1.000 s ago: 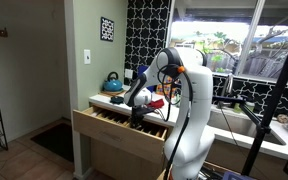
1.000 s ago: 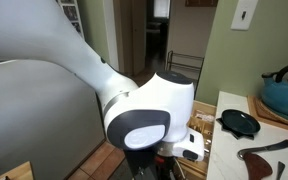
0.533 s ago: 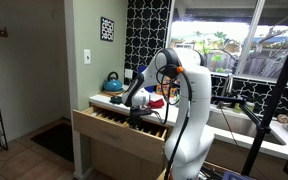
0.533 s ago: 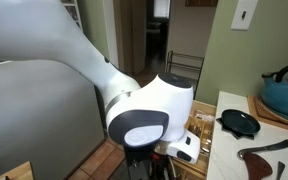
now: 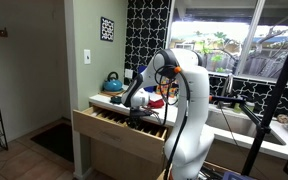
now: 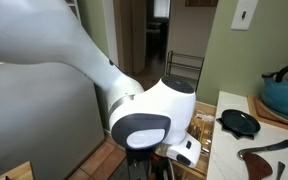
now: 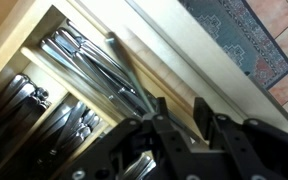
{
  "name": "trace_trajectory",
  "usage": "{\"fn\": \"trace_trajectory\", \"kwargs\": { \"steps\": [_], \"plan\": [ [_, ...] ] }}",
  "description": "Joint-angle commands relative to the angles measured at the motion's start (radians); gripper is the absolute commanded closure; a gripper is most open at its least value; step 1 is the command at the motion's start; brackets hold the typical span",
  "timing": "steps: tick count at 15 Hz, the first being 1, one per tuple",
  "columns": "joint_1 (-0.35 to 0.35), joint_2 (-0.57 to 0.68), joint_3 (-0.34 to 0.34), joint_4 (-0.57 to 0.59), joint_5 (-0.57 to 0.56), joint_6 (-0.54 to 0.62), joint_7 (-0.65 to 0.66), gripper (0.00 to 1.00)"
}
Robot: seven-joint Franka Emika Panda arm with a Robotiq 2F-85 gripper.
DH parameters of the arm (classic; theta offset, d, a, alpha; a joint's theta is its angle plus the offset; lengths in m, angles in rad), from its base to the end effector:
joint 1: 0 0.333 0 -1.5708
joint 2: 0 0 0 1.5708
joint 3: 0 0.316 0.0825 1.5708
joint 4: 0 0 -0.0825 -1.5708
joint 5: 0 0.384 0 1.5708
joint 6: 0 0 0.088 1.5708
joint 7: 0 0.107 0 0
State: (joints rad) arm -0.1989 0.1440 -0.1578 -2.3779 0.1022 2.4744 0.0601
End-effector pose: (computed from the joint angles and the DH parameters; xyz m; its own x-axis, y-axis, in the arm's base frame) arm 0.4682 -0.1757 0.2590 0.8782 -0.4759 -0.0484 -0.4776 -0.8779 -0.0341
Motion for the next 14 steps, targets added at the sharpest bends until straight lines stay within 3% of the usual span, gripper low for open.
{"fn": "trace_trajectory", "kwargs": {
  "steps": [1, 2, 5, 7, 10, 11, 13, 14],
  "plan": [
    [0.004, 0.025, -0.004, 0.013, 0.022, -0.014, 0.010, 0.39],
    [0.004, 0.026, -0.006, 0.014, 0.019, -0.013, 0.011, 0.34],
    [0.001, 0.021, -0.013, 0.016, 0.009, -0.007, 0.008, 0.04],
    [-0.002, 0.015, -0.025, 0.015, -0.021, 0.016, -0.001, 0.00],
    [-0.006, 0.023, -0.039, 0.023, -0.070, 0.009, -0.042, 0.04],
    [-0.009, 0.027, -0.043, 0.021, -0.086, 0.013, -0.061, 0.26],
    [-0.012, 0.032, -0.053, 0.019, -0.139, 0.013, -0.090, 0.30],
    [-0.014, 0.036, -0.059, 0.016, -0.172, 0.019, -0.109, 0.37]
  ]
}}
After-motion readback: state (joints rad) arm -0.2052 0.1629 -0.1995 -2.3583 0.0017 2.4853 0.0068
